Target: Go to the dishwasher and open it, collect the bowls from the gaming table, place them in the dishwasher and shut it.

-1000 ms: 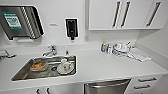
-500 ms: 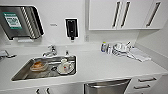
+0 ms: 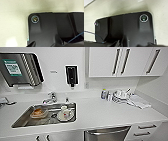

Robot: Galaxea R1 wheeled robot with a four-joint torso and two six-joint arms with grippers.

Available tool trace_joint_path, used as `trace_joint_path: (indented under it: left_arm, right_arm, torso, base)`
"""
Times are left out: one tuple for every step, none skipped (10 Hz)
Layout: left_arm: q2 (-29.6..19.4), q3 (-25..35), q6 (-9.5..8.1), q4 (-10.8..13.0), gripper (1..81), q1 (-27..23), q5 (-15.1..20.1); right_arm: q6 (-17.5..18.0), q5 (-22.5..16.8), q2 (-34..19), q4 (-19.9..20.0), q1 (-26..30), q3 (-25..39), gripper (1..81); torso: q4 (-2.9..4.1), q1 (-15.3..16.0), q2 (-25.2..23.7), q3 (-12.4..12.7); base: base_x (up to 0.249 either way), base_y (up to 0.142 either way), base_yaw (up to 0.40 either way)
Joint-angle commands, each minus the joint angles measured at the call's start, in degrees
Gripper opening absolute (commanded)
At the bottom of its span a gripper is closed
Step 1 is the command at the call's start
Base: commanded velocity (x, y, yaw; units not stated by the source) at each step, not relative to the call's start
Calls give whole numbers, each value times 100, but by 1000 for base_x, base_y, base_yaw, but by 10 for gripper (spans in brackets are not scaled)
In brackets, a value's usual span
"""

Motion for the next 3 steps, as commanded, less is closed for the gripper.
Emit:
trace_joint_path:
  left_arm:
    - [-11,-9,-12,-49,811,-182,337]
    - [16,-9,-30,-49,811,-182,346]
    - [59,-9,-22,-49,811,-182,354]
  right_arm:
    - [-391,-48,-431,82,-84,982,811]
    - [-391,-48,-396,91,-146,1035,811]
    - [-400,-48,-344,22,-216,1071,811]
  torso:
    - [0,0,0,0]
    - [0,0,0,0]
    - [0,0,0,0]
  base:
    - [0,0,0]
    - [0,0,0]
    - [0,0,0]
